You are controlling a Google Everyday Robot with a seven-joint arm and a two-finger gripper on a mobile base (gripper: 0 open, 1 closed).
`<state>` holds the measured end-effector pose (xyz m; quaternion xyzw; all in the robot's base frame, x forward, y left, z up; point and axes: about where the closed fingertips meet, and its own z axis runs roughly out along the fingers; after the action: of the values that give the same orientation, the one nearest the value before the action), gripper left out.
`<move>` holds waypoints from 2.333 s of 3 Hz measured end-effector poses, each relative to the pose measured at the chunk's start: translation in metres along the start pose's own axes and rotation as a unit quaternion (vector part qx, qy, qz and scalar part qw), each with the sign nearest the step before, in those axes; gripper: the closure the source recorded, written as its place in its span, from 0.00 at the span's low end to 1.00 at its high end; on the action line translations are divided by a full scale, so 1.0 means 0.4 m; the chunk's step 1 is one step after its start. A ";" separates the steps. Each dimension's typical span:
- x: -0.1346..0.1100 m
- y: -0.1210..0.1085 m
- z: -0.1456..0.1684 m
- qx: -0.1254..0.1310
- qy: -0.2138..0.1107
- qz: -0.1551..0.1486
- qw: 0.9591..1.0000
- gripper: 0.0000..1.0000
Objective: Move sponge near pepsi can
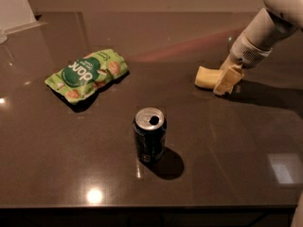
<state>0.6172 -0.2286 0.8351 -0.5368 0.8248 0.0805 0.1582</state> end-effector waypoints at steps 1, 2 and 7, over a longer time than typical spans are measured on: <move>0.009 0.006 -0.004 -0.007 0.004 0.001 1.000 0.61; -0.012 0.049 -0.044 -0.014 -0.004 -0.018 1.000 0.92; 0.059 0.436 -0.083 -0.078 0.038 -0.193 0.977 1.00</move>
Offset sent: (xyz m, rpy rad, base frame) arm -0.0341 0.0124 0.0382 0.0199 -0.0007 0.0754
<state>0.4438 -0.1872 0.8515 -0.6994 0.7020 0.0923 0.0970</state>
